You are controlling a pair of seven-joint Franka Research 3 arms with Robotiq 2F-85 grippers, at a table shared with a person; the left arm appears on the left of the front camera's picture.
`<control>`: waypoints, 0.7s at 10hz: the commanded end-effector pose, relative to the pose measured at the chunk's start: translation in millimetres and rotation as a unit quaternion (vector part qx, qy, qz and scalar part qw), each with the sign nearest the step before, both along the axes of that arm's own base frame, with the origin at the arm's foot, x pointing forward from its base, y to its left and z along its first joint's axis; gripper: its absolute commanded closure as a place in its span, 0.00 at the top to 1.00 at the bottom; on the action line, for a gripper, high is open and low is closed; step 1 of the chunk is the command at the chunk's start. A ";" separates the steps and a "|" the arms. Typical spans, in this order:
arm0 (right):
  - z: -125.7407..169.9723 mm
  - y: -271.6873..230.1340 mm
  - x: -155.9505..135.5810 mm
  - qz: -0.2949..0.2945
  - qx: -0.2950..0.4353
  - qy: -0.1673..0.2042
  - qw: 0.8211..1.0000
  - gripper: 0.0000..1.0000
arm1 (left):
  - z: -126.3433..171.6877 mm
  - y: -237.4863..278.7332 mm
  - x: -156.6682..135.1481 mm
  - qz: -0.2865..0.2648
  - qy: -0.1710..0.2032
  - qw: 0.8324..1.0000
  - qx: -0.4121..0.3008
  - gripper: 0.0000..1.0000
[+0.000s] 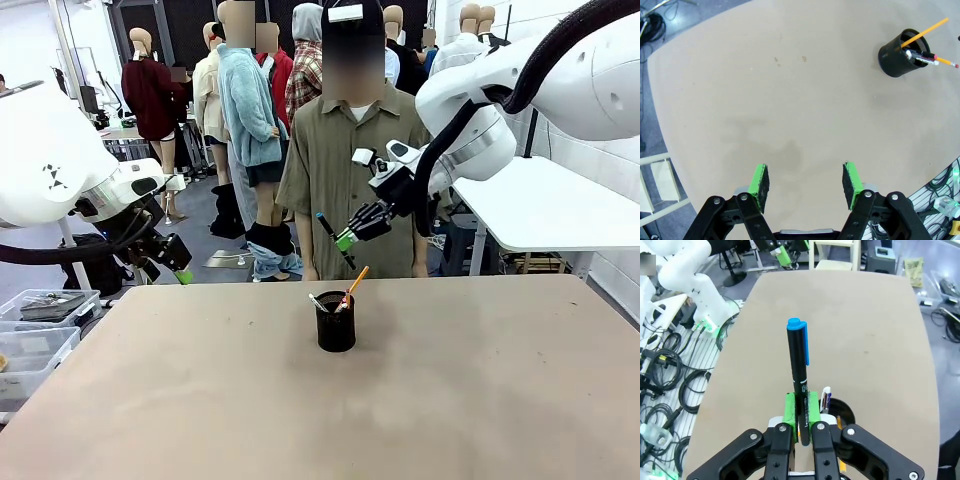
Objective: Place the pens into the pen holder.
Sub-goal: Pick up a writing instrument from the table and place it into the Pen holder.
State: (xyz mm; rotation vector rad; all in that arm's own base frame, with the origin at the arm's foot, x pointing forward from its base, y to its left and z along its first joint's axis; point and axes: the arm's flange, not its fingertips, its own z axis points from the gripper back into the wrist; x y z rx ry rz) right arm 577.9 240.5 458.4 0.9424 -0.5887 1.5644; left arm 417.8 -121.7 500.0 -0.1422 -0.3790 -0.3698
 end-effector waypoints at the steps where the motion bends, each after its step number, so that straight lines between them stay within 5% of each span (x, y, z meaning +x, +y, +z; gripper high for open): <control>1: -12.7 2.9 0.6 0.029 0.015 0.001 0.999 0.00 | 1.6 -0.8 -0.4 0.004 -0.004 1.000 0.007 0.77; 7: -54.2 19.8 21.5 0.086 0.088 0.055 0.991 0.00 | 1.6 -0.8 -0.4 0.004 -0.004 1.000 0.007 0.77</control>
